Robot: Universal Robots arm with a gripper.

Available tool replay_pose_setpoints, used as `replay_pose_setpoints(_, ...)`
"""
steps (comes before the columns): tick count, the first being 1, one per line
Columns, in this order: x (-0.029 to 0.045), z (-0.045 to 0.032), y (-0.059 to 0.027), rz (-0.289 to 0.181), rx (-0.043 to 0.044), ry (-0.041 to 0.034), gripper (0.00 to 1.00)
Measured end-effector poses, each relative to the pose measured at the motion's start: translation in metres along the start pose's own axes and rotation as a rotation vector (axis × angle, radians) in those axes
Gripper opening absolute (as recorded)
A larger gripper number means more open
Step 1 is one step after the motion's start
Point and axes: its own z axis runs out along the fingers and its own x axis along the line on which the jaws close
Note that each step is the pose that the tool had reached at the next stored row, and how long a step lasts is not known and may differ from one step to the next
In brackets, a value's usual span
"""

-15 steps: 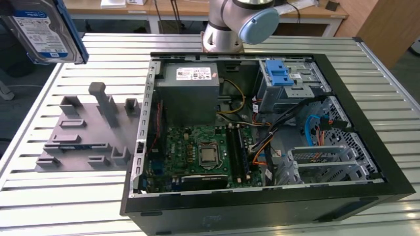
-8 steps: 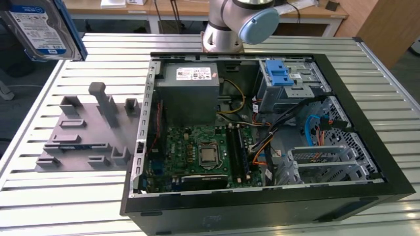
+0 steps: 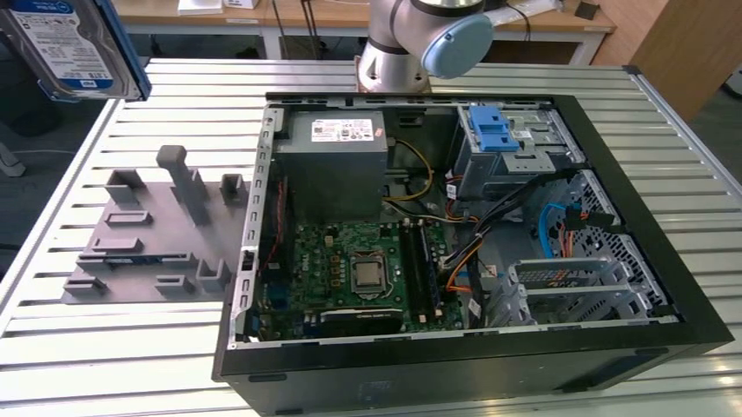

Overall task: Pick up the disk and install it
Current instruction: 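Pick up the disk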

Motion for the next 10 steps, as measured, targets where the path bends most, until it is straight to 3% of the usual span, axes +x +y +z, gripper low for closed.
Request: replay_pose_setpoints(10,0.012,-0.0005,-0.0005,0.0,0.0001,0.0,0.37)
